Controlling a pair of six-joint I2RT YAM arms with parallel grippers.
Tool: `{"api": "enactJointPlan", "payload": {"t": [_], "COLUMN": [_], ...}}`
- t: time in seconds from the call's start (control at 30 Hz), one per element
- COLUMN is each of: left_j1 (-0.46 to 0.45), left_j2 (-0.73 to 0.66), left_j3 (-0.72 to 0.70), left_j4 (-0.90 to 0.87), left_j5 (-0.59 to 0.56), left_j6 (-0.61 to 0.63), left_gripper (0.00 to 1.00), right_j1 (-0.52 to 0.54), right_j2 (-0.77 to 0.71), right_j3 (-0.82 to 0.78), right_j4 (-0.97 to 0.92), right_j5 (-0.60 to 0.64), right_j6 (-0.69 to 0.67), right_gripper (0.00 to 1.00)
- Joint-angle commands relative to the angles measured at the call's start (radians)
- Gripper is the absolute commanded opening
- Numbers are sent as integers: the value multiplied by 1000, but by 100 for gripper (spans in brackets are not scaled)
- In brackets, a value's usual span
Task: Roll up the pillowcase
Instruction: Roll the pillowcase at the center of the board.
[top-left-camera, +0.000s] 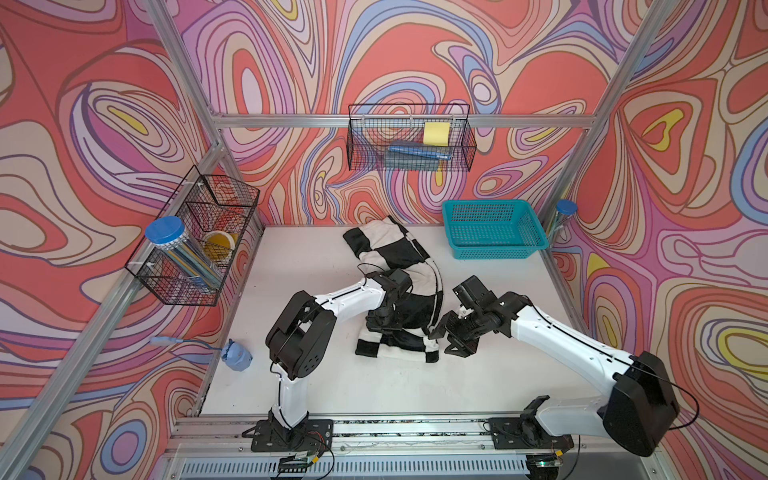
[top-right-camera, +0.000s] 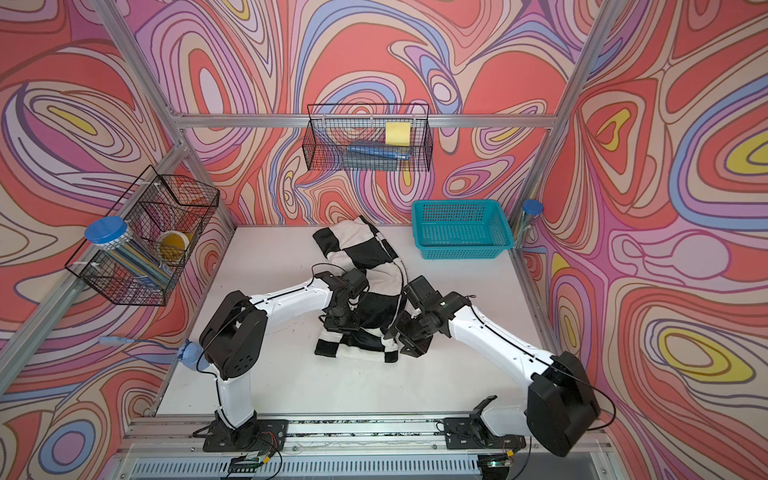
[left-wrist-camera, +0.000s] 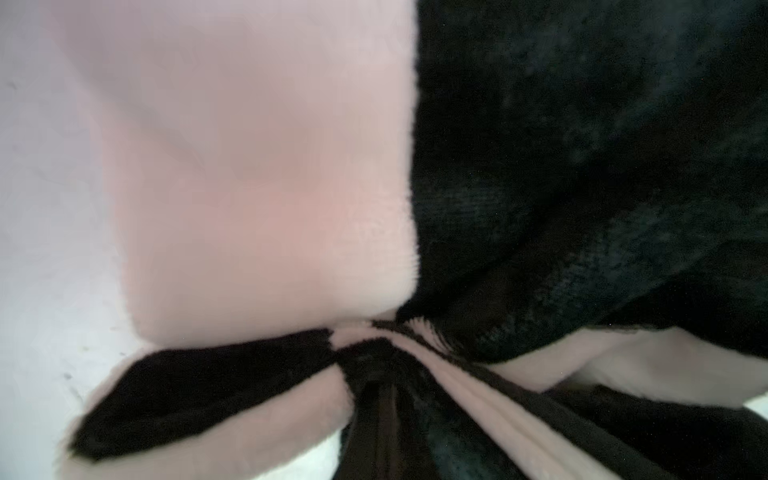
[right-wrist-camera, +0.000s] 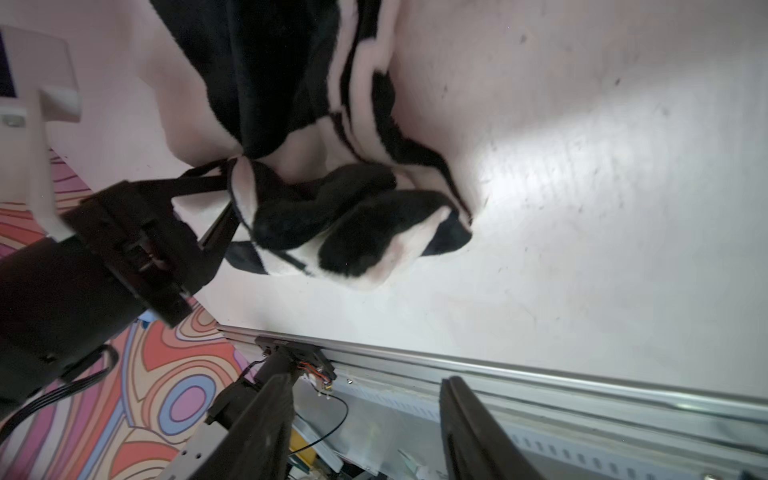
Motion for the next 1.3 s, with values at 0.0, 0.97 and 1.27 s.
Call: {"api": "enactJointPlan", "payload": {"t": [0.0, 0.97, 1.27], "left_j1": [4, 7, 17], "left_j2": [27, -169, -186], "left_j3": [12, -370, -385], "left_j4": [2, 300, 323], "left_j5": [119, 215, 217], "left_j6": [-24, -616, -665], "left_gripper": [0, 0, 0], "right_j1": [33, 445, 448], "right_j2": [-28, 113, 204], "right_j3": [-4, -184, -192], "right_j4": [81, 276, 379], "right_j5": [130, 493, 521], "right_j6": [292, 842, 905], "right_gripper": [61, 61, 63]}}
